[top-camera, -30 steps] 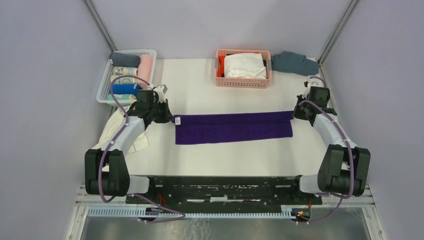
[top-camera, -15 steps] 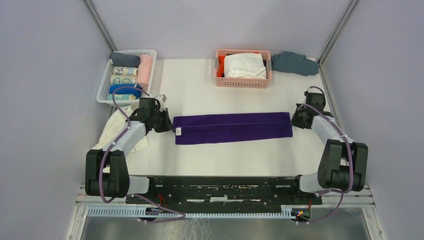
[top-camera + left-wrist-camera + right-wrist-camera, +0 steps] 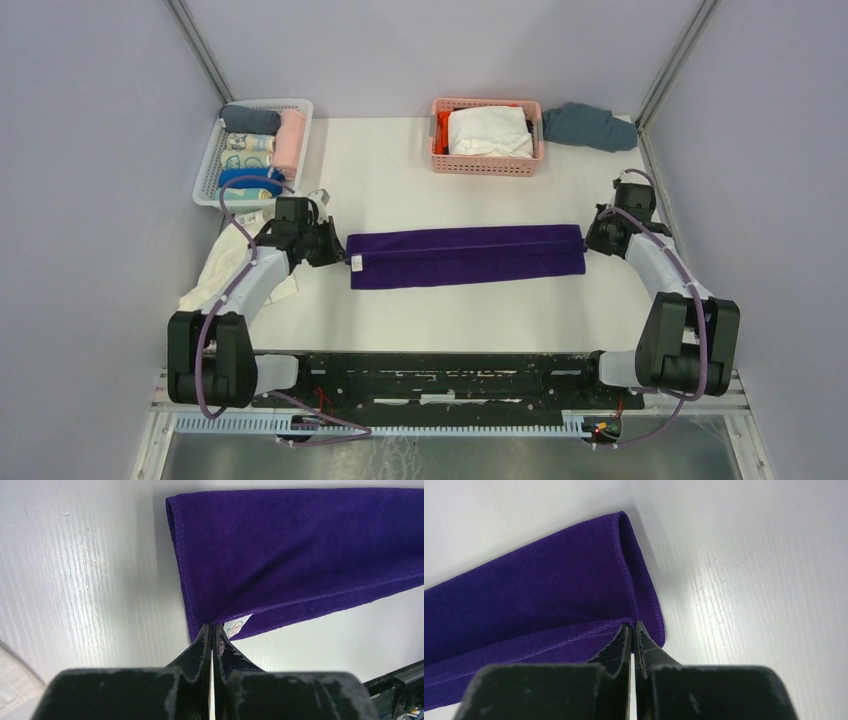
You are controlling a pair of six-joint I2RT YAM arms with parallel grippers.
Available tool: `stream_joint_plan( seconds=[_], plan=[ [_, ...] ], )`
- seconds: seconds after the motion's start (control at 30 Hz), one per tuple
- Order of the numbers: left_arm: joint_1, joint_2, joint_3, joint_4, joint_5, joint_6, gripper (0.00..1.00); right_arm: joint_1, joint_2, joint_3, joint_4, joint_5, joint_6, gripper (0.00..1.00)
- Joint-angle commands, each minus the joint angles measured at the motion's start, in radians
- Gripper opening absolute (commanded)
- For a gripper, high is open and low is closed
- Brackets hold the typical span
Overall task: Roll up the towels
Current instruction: Fold the towel at the center of the board.
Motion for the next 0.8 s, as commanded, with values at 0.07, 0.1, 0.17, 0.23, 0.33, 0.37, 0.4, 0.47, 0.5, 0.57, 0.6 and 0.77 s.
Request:
stream_joint_plan(
  seconds=[0.07, 0.1, 0.17, 0.23, 0.33, 0.37, 0.4, 0.47, 0.5, 0.57, 0.6, 0.77],
  plan=[
    [0.001, -0.08, 0.013, -0.034, -0.018, -0.043, 0.03, -0.002, -0.053, 0.019, -0.013, 0.055, 0.029, 0.06],
    [0.002, -0.083, 0.002, -0.032, -0.019, -0.045, 0.03, -0.002, -0.045, 0.017, -0.014, 0.057, 0.034, 0.06],
    [0.001, -0.08, -0.019, -0.029, -0.015, -0.05, 0.03, -0.002, -0.027, 0.012, -0.013, 0.062, 0.038, 0.06],
    [0.001, -0.069, -0.041, -0.019, -0.003, -0.055, 0.03, -0.003, -0.007, 0.006, -0.012, 0.073, 0.045, 0.06],
    [0.0, -0.046, -0.072, 0.002, -0.002, -0.053, 0.04, -0.002, 0.022, -0.002, -0.005, 0.076, 0.048, 0.06],
    [0.0, -0.034, -0.073, 0.002, -0.006, -0.049, 0.04, -0.002, 0.033, -0.004, -0.002, 0.076, 0.051, 0.06],
    [0.0, -0.022, -0.073, 0.001, -0.004, -0.045, 0.04, -0.002, 0.044, -0.005, -0.001, 0.081, 0.05, 0.07],
    [0.0, -0.003, -0.071, 0.001, 0.004, -0.045, 0.05, -0.003, 0.067, -0.003, 0.0, 0.087, 0.05, 0.07],
    [0.0, 0.006, -0.071, 0.002, 0.01, -0.044, 0.05, -0.002, 0.078, -0.001, 0.001, 0.092, 0.049, 0.07],
    [-0.005, 0.021, -0.072, 0.003, 0.018, -0.046, 0.06, -0.002, 0.097, 0.003, 0.004, 0.099, 0.046, 0.08],
    [-0.007, 0.026, -0.074, 0.003, 0.02, -0.045, 0.06, -0.002, 0.103, 0.004, 0.007, 0.1, 0.046, 0.08],
    [-0.014, 0.016, -0.075, -0.001, 0.011, -0.061, 0.15, -0.002, 0.104, 0.004, 0.008, 0.079, 0.042, 0.22]
  ],
)
